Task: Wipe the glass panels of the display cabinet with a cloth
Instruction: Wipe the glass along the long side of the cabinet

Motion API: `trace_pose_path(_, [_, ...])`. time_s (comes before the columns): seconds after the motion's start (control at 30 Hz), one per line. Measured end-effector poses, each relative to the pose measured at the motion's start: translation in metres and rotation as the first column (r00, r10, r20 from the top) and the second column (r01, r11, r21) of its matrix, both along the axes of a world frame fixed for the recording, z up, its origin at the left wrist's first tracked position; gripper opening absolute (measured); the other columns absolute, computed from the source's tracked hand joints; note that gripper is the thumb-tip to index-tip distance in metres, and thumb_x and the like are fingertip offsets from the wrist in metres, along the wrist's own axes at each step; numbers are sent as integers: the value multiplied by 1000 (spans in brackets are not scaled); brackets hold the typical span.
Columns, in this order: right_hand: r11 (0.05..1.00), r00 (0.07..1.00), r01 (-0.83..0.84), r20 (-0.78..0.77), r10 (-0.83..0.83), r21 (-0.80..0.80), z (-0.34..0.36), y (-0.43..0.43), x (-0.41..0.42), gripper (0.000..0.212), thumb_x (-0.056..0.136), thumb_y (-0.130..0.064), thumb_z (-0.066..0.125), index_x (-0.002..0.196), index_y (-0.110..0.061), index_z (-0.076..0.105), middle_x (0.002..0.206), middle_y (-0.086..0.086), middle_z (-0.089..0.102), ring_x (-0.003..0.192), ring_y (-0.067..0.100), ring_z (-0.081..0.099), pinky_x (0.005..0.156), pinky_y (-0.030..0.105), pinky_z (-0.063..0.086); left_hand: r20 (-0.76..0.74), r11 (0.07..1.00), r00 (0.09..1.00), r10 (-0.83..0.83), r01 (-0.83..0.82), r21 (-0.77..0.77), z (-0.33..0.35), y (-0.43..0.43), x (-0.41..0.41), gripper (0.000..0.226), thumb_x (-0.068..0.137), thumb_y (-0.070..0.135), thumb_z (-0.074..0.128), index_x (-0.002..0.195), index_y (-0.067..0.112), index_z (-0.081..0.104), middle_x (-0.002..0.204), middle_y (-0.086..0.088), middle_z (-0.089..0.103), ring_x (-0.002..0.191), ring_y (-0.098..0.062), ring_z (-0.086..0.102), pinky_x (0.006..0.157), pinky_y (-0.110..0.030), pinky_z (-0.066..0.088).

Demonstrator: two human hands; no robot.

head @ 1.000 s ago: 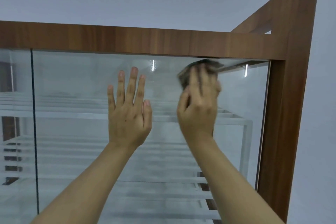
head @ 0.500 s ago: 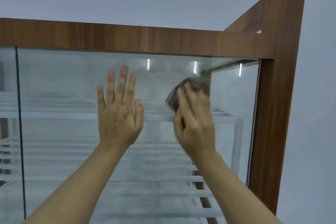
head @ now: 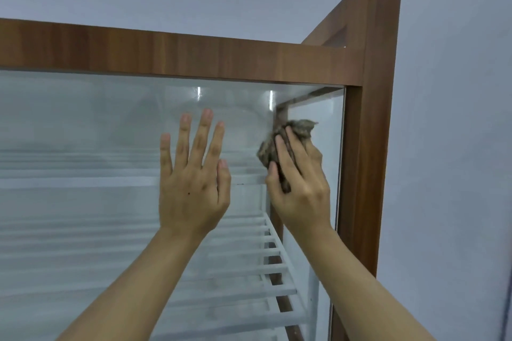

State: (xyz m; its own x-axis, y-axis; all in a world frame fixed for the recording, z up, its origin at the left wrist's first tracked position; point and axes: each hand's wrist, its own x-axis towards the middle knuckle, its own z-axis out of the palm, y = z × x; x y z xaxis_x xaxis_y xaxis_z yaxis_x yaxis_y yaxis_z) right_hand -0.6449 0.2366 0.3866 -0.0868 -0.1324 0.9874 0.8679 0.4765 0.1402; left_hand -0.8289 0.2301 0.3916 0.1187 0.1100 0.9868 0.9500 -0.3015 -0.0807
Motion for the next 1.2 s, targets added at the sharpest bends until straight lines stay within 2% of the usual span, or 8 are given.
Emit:
trace_pose_path(0.07, [1000, 1000, 19, 13, -19, 9, -7, -1, 17, 38, 99, -13, 59, 134, 2, 59, 143, 19, 54, 140, 33, 45, 108, 51, 47, 8, 1000, 1000, 9, -9, -4, 0, -1, 1, 59, 103, 24, 32, 160, 12, 22, 169, -8, 14, 156, -31, 6, 126, -55, 4])
trace_pose_path(0.23, [999, 915, -36, -402, 40, 17, 52, 5, -3, 41, 100, -20, 54, 137, -2, 57, 144, 16, 55, 140, 32, 44, 118, 42, 36, 12, 1000, 1000, 7, -7, -1, -1, 0, 2, 58, 103, 25, 30, 160, 12, 22, 169, -8, 14, 156, -31, 7, 126, -54, 5])
trace_pose_path(0.3, [998, 941, -60, -333, 64, 22, 46, 4, -16, 41, 101, -18, 55, 138, -2, 56, 145, 16, 54, 140, 31, 44, 113, 49, 43, 12, 1000, 1000, 4, -4, 7, -1, 0, 1, 58, 104, 25, 30, 160, 13, 22, 168, -8, 15, 156, -31, 8, 126, -54, 5])
trace_pose_path(0.43, [1000, 998, 8, 64, -7, -28, -30, -2, 6, 38, 100, -13, 58, 135, 4, 57, 144, 20, 53, 141, 33, 44, 106, 54, 47, 10, 1000, 1000, -6, 6, 9, -1, 0, 1, 58, 104, 24, 32, 160, 13, 22, 169, -7, 14, 156, -31, 6, 126, -55, 5])
trace_pose_path(0.67, [998, 936, -26, -348, 45, 60, 59, 10, 6, 38, 100, -15, 53, 134, 1, 59, 140, 19, 58, 136, 34, 49, 121, 35, 31, 15, 1000, 1000, 2, -2, -1, -2, 0, 2, 58, 104, 24, 30, 161, 13, 19, 169, -7, 13, 156, -32, 4, 125, -56, 4])
trace_pose_path(0.93, [990, 998, 40, -48, -47, -139, -131, -17, 3, 38, 104, -17, 50, 136, 2, 53, 147, 17, 48, 142, 29, 44, 106, 56, 47, 12, 1000, 1000, -4, 4, -1, -3, -1, 1, 58, 106, 24, 31, 161, 13, 18, 169, -8, 12, 156, -32, 5, 126, -55, 2])
trace_pose_path(1.1, [1000, 931, -13, -366, 11, -3, -14, 2, 2, 39, 100, -11, 51, 136, 4, 55, 143, 22, 54, 140, 30, 44, 119, 47, 35, 25, 999, 999, -41, 41, -7, -9, -2, 1, 56, 106, 23, 30, 161, 13, 19, 169, -8, 13, 156, -32, 6, 126, -52, 1])
trace_pose_path(1.2, [1000, 929, -21, -370, 16, -8, -7, 6, -1, 40, 101, -11, 51, 138, 4, 54, 145, 21, 53, 142, 31, 43, 122, 40, 30, 29, 997, 997, -74, 75, -36, -47, -6, -1, 57, 105, 21, 32, 160, 11, 20, 168, -10, 14, 156, -33, 8, 126, -53, 3])
